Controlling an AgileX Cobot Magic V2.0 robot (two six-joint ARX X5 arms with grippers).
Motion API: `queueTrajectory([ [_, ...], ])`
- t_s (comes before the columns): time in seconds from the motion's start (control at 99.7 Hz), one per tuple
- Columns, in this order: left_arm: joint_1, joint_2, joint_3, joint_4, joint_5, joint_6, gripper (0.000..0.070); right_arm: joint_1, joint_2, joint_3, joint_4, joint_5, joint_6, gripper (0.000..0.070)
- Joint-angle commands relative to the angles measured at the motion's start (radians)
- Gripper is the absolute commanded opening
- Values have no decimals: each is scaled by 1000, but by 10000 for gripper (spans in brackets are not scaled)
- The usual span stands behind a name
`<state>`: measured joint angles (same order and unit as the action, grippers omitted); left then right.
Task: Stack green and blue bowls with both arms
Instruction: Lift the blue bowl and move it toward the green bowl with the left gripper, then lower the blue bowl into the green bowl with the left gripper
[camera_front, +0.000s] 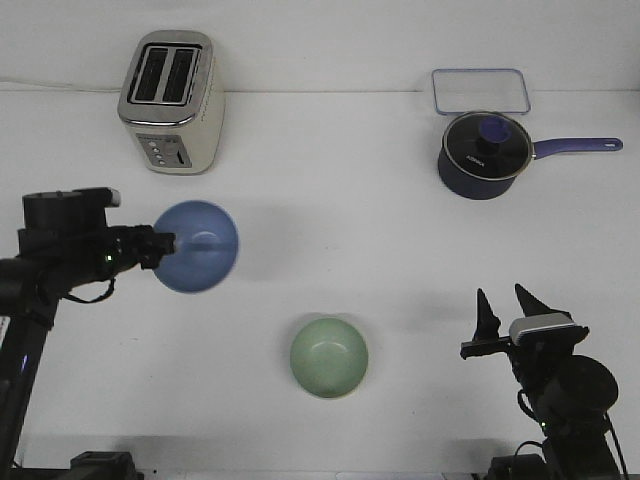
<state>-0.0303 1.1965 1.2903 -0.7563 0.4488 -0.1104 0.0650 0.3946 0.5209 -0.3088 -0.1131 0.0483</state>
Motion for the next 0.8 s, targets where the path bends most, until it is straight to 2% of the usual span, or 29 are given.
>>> queueTrajectory([
  [0.0,-73,-31,-54,40,9,-63,15,1,5,8,9,-11,0,414],
  [0.13,-246,-63,-167,138,2,-165,15,1,5,8,8,-19,1,413],
  [0.291,-447,-4,-216,216,-92,-243,15,1,5,8,1,-19,0,414],
  [0.481,-618,119,-216,259,-143,-251,15,1,5,8,1,-19,0,413],
  [0.792,-725,260,-216,328,-151,-249,15,1,5,8,-1,-19,0,414],
])
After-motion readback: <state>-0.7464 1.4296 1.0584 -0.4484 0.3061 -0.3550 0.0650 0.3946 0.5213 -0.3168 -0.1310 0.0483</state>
